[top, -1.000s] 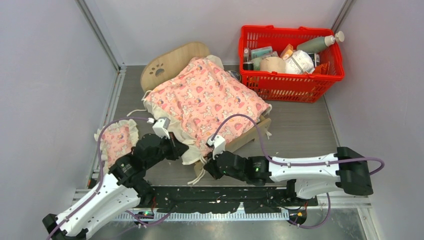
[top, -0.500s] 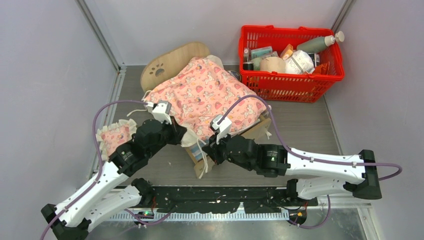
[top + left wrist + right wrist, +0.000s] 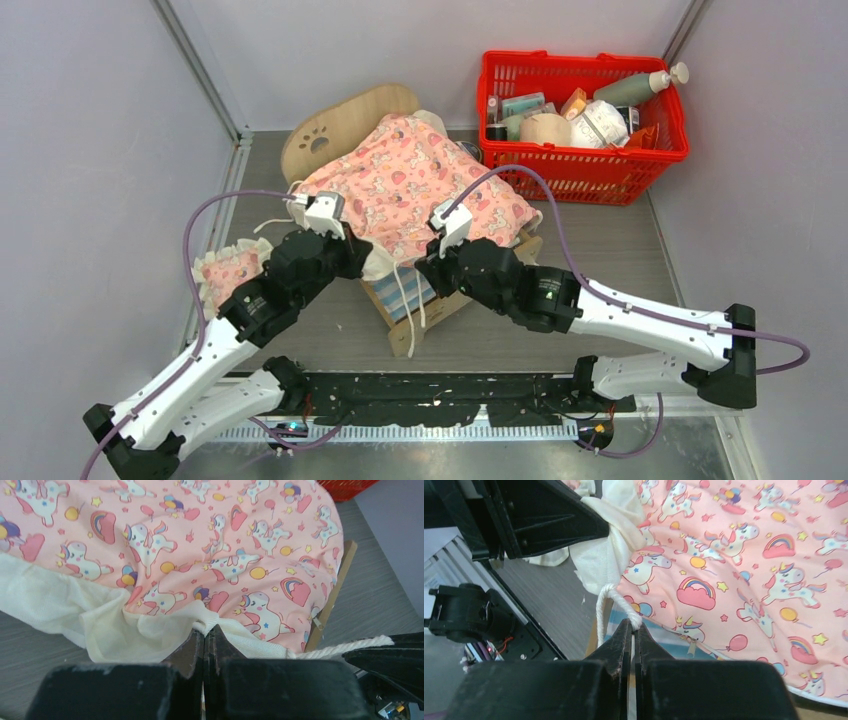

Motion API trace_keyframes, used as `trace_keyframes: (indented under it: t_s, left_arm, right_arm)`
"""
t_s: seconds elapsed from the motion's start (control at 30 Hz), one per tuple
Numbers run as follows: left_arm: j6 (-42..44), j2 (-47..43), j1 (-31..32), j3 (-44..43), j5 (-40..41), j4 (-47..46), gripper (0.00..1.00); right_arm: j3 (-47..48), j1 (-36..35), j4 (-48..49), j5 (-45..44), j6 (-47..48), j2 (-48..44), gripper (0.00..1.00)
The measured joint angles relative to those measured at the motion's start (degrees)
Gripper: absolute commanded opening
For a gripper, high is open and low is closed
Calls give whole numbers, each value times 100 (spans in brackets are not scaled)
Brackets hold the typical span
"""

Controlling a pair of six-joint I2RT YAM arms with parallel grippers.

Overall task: Set up the pet bed
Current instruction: Cross the ropes on the bed frame.

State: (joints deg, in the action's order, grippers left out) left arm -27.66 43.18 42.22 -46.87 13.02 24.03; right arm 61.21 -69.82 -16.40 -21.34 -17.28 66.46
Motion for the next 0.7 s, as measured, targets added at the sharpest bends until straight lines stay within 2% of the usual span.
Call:
trace_keyframes:
  t_s: [0.47, 0.7]
  left_arm:
    - [1023, 444, -149, -896, 138, -723, 0]
    - [1294, 533, -190, -935, 138, -901, 0]
  right_arm:
    - [496, 501, -2, 48, 573, 35, 5]
    - [645, 671, 48, 39, 1001, 234, 5]
